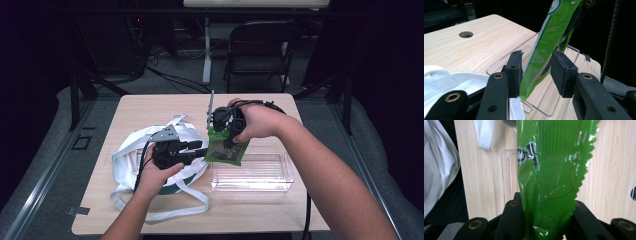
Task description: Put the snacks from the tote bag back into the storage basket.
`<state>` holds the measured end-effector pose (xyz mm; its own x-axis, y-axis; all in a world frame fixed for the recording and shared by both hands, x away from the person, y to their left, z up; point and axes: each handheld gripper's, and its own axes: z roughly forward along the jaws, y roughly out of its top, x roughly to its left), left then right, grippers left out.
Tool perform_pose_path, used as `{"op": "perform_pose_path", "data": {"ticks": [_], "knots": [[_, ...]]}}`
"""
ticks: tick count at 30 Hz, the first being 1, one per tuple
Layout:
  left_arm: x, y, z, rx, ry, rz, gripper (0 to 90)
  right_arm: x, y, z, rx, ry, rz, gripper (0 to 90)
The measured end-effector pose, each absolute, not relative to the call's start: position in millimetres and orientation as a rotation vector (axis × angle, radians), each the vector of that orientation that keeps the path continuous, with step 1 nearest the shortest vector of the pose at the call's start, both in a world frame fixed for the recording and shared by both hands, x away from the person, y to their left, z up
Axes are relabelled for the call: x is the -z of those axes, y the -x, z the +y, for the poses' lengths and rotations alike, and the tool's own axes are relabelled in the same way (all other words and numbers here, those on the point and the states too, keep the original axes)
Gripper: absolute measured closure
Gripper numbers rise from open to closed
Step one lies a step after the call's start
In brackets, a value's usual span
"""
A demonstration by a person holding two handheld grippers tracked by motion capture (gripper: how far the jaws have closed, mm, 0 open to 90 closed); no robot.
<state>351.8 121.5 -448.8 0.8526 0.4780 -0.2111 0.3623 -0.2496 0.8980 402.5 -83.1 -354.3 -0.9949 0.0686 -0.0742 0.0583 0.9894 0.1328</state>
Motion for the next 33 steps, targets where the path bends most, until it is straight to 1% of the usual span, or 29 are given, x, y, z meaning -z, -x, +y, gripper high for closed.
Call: {"op": "perform_pose_path", "data": {"ticks": [33], "knots": [[451,-359,137,-0.151,-1.847,0.693,62.4,373,-421,-106,-0.087,-0.129,2.983,75.8]]}}
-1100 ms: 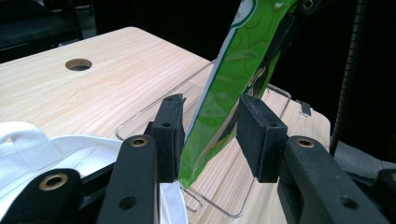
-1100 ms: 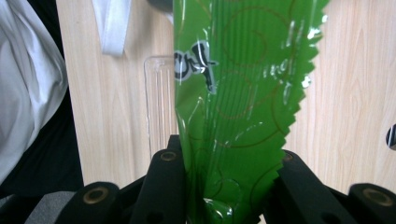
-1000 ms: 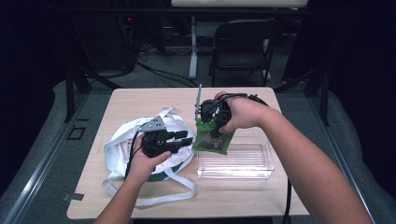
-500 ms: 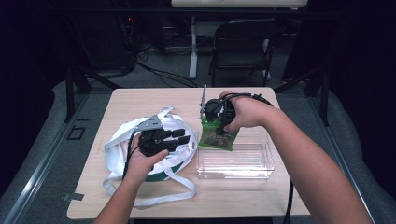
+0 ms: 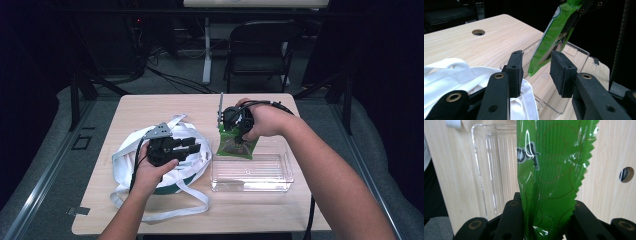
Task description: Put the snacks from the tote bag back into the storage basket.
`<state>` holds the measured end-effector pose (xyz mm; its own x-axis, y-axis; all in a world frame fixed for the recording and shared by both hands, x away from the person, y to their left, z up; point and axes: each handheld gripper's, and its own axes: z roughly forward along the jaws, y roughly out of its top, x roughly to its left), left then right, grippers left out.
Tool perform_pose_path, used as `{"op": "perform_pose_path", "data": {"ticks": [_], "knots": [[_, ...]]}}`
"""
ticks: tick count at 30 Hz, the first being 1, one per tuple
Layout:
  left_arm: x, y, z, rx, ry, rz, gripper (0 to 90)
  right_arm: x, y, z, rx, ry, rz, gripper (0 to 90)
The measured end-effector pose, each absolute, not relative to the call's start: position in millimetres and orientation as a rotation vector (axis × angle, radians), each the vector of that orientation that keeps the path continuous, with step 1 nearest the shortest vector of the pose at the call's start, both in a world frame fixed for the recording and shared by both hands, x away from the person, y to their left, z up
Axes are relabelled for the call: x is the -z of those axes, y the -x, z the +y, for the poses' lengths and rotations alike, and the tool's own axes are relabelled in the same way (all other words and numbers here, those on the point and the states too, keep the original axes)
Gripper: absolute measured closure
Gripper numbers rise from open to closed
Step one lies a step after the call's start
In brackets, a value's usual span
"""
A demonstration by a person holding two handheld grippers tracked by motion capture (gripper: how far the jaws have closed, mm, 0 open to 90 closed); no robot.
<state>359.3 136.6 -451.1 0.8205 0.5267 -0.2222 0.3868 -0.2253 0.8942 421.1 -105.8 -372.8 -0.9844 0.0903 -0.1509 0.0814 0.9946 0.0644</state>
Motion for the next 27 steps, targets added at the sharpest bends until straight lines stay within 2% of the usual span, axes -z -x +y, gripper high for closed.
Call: {"op": "perform_pose_path", "data": {"ticks": [27], "knots": [[459,-369,150,-0.171,-1.845,0.792,63.3,389,-436,-96,-0.034,-0.088,2.946,75.6]]}}
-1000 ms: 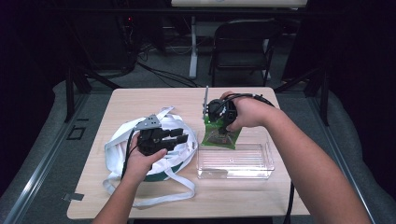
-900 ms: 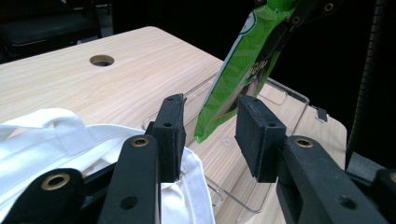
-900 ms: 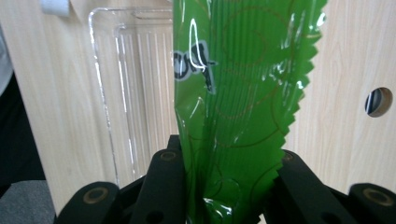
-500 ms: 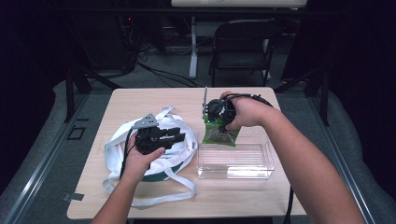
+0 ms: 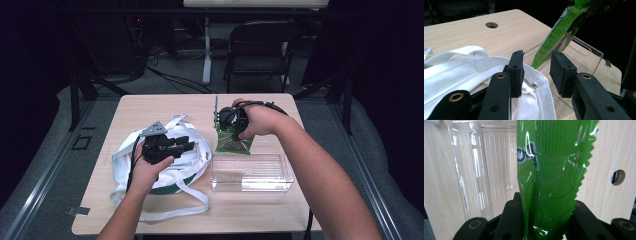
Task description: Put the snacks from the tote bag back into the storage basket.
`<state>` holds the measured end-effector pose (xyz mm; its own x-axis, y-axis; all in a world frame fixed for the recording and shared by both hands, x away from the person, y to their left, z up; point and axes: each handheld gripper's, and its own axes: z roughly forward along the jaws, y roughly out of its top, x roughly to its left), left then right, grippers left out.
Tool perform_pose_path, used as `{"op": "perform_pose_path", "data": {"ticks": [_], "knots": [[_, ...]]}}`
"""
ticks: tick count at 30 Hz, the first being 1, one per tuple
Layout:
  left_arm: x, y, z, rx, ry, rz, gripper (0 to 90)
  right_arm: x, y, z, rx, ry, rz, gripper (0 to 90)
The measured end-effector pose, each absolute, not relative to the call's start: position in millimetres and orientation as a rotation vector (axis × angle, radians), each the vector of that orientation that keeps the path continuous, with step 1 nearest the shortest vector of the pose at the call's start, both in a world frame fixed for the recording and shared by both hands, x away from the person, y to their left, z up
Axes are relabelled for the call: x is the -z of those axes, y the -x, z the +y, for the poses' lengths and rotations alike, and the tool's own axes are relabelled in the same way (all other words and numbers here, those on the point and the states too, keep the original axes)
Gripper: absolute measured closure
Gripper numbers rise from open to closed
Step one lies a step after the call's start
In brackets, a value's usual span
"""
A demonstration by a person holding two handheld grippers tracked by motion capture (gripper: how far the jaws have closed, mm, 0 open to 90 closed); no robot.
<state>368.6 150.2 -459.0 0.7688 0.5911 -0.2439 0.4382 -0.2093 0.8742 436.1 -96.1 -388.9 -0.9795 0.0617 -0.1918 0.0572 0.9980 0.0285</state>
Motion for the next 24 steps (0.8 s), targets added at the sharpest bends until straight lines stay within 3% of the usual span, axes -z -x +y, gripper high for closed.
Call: {"op": "perform_pose_path", "data": {"ticks": [24], "knots": [[459,-370,156,-0.180,-1.823,0.817,63.0,428,-449,-81,0.047,-0.004,2.921,75.3]]}}
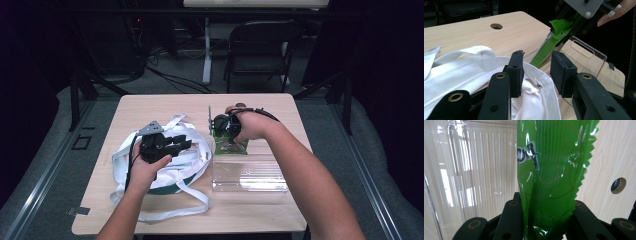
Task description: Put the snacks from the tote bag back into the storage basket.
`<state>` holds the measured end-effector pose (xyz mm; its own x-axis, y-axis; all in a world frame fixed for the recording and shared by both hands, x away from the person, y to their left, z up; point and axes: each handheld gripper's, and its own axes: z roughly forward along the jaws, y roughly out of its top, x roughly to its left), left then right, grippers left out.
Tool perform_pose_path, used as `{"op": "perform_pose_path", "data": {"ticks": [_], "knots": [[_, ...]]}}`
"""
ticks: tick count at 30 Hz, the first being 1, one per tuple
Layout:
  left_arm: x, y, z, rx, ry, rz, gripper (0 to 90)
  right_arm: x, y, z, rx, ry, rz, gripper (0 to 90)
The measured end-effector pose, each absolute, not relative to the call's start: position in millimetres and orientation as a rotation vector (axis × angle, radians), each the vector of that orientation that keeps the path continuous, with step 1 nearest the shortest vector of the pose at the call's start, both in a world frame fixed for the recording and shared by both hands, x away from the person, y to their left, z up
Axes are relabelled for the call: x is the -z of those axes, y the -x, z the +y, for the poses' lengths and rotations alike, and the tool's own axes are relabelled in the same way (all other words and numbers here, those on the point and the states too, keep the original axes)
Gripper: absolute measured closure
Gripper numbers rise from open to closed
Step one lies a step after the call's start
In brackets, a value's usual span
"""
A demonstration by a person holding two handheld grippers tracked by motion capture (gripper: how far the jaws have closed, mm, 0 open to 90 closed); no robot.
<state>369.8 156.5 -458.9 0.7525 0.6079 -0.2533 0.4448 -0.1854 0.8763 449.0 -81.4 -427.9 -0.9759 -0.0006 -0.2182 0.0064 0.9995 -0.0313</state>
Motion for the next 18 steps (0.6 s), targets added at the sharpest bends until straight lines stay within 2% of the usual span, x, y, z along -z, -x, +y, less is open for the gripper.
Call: {"op": "perform_pose_path", "data": {"ticks": [18], "knots": [[459,-371,159,-0.183,-1.820,0.819,63.1,449,-462,-80,0.014,-0.002,2.920,74.5]]}}
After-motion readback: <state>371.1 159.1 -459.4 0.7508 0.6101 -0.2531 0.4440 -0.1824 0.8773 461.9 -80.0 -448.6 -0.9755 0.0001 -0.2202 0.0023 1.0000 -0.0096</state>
